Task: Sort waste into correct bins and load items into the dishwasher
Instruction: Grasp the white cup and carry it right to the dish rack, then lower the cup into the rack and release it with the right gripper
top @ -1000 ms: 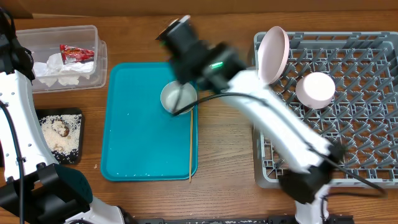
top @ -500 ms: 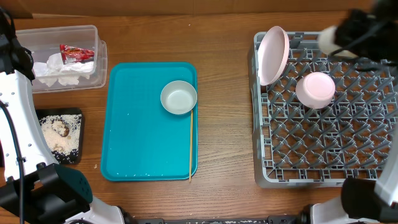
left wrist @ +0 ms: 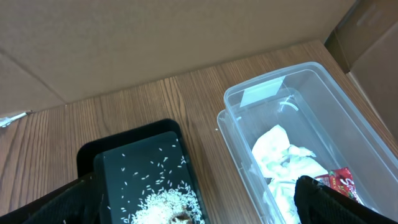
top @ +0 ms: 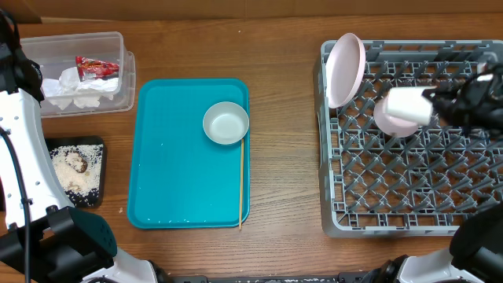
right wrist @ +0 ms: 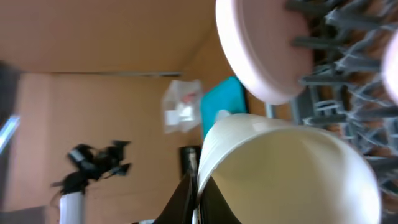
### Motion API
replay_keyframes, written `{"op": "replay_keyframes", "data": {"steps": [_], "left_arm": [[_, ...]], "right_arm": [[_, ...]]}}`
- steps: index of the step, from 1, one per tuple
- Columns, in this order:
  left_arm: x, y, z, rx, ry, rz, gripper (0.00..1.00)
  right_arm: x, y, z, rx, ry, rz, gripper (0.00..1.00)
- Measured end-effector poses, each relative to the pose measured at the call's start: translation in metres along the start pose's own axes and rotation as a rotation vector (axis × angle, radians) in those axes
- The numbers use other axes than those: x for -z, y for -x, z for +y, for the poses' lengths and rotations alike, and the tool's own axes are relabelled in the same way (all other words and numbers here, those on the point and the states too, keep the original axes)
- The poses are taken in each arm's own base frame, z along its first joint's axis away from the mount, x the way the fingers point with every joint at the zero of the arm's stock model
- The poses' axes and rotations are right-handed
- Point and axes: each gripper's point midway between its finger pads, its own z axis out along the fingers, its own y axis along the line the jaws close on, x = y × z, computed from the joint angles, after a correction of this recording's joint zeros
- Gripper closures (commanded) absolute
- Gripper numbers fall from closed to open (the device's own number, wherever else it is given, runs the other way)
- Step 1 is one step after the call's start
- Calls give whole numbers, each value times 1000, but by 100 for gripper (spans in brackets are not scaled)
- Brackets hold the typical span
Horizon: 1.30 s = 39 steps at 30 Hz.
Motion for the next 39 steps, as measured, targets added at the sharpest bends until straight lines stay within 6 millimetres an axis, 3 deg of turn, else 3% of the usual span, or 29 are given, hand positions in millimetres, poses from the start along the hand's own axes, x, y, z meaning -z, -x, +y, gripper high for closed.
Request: {"op": "replay_keyframes", "data": {"steps": [5,8,16,19,27,39], "left_arm": [[0,0,0,0,0,0,0],[0,0,0,0,0,0,0],[0,0,0,0,0,0,0],[0,0,0,0,0,0,0],[0,0,0,0,0,0,0],[0,0,0,0,0,0,0]], "right_arm": [[-12,-10,-22,4,127,-15,96],[-9,-10,-29,9,177,-49,96],[47,26,-56,63,129,-249,96],[59,32,-70,19,73,-284,96],[50,32,-81,-38,3,-257,96],[38,33,-116,-126,-106,-268,96]]}}
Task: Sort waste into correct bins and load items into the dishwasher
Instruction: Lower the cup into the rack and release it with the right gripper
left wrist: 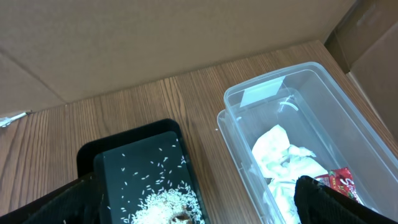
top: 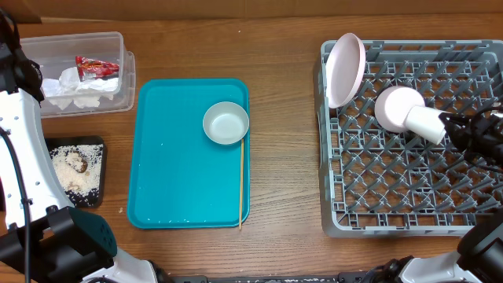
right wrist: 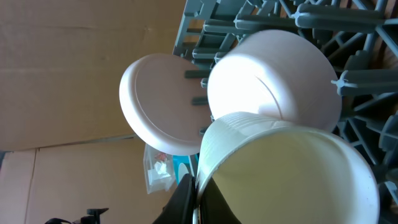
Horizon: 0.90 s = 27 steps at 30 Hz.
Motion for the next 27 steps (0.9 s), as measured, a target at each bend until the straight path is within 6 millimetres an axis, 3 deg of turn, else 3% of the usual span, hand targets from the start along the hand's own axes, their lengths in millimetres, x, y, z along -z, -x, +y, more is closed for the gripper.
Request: {"op": "replay_keyframes", "data": {"steps": [10,14,21,27], "left_arm": [[0,0,0,0,0,0,0],[0,0,0,0,0,0,0],[0,0,0,0,0,0,0],[0,0,0,0,0,0,0]], "right_arm": [[-1,-2,1,-12,27,3,96],[-2,-20,1,-110,54,49,96],[2,-51,23,-201,182,124,96],[0,-58,5,-131,79,141,96]]}}
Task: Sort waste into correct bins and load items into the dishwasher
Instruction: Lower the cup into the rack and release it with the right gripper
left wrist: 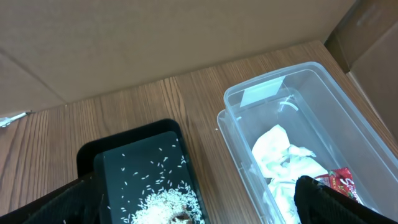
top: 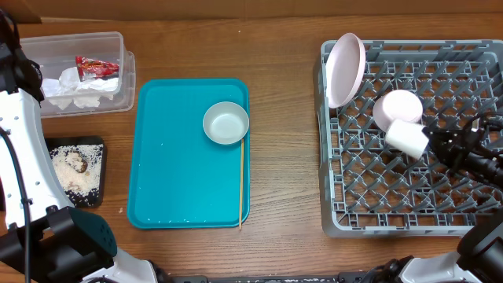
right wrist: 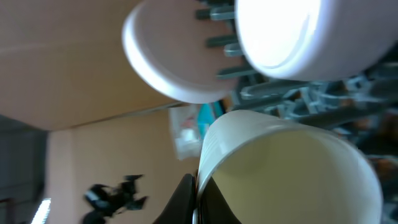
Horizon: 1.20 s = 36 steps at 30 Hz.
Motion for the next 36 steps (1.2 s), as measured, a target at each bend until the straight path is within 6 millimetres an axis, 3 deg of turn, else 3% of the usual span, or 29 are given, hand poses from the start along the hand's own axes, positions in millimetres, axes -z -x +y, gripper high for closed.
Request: {"op": "replay_keyframes", "data": {"steps": [10,16,30,36], "left_arm": [[0,0,0,0,0,0,0],[0,0,0,0,0,0,0],[0,0,0,0,0,0,0],[0,0,0,0,0,0,0]], "right_arm": [[-7,-5,-18,24,4,-3,96],[-10,-9,-19,25,62,-12,96],[12,5,-31,-82,0,-81,92],[19,15,-41,-111,-129,-105,89]]}}
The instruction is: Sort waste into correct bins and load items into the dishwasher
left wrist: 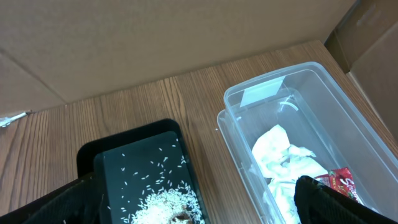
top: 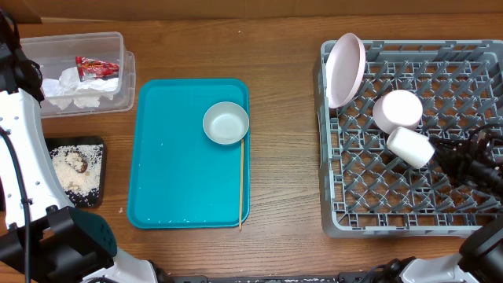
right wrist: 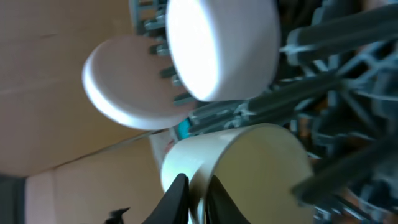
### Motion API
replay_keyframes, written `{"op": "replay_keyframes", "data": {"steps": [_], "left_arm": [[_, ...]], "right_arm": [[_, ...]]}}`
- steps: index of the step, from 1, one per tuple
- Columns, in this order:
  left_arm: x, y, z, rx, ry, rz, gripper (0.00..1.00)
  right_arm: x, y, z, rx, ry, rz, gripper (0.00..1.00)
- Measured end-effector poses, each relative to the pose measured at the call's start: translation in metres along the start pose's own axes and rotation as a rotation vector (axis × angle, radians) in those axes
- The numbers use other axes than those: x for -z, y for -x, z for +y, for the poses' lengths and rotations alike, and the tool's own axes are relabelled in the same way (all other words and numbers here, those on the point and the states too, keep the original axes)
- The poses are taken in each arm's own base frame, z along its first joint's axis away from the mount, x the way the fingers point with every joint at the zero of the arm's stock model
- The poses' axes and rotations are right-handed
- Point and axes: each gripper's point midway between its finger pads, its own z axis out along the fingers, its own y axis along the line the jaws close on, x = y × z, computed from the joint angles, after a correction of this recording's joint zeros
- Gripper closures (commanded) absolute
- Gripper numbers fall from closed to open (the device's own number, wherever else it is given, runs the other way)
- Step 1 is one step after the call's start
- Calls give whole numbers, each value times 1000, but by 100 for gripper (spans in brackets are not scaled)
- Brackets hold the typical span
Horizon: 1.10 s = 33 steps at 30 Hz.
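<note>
A white cup [top: 410, 146] lies on its side in the grey dish rack [top: 471, 63], just below an upturned pink bowl [top: 398, 108]. My right gripper [right wrist: 196, 193] is at the cup's rim [right wrist: 249, 168], jaws slightly parted with the cup wall between them. A pink plate [top: 346, 69] stands on edge at the rack's left end. On the teal tray [top: 173, 181] sit a small pale bowl [top: 226, 123] and a chopstick [top: 241, 185]. My left gripper [left wrist: 199, 214] is open, high above the bins.
A clear bin [top: 47, 47] at the far left holds crumpled tissue and a red wrapper. In front of it a black container [top: 75, 169] holds rice. Brown cardboard walls stand behind the table.
The cup has come down onto the rack a little nearer the front. My right gripper's fingers have parted and the cup sits differently in its wrist view. The left arm has not moved.
My right gripper held the cup by its rim above the rack, next to the pink bowl. It then held it further right and lower, then just below the bowl. Now the cup rests on the rack and the jaws have loosened.
</note>
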Motion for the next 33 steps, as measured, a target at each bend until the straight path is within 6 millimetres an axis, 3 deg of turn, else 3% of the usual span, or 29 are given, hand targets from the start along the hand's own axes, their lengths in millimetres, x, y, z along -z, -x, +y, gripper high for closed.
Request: {"op": "replay_keyframes", "data": {"steps": [4,10,15,19,20,23,25,26,29,33], "left_arm": [[0,0,0,0,0,0,0],[0,0,0,0,0,0,0],[0,0,0,0,0,0,0],[0,0,0,0,0,0,0],[0,0,0,0,0,0,0],[0,0,0,0,0,0,0],[0,0,0,0,0,0,0],[0,0,0,0,0,0,0],[0,0,0,0,0,0,0],[0,0,0,0,0,0,0]], "right_arm": [[10,7,-8,-25,-135,-39,89],[40,15,-15,-42,-380,-187,88],[70,13,4,4,-478,-342,88],[80,0,33,101,-478,-413,84],[77,-5,42,141,-473,-413,78],[55,-24,69,294,-459,-366,77],[37,-34,81,378,-459,-322,81],[24,-40,84,426,-468,-289,90],[-2,-51,82,474,-528,-222,96],[-31,-51,57,464,-673,-163,96]]}}
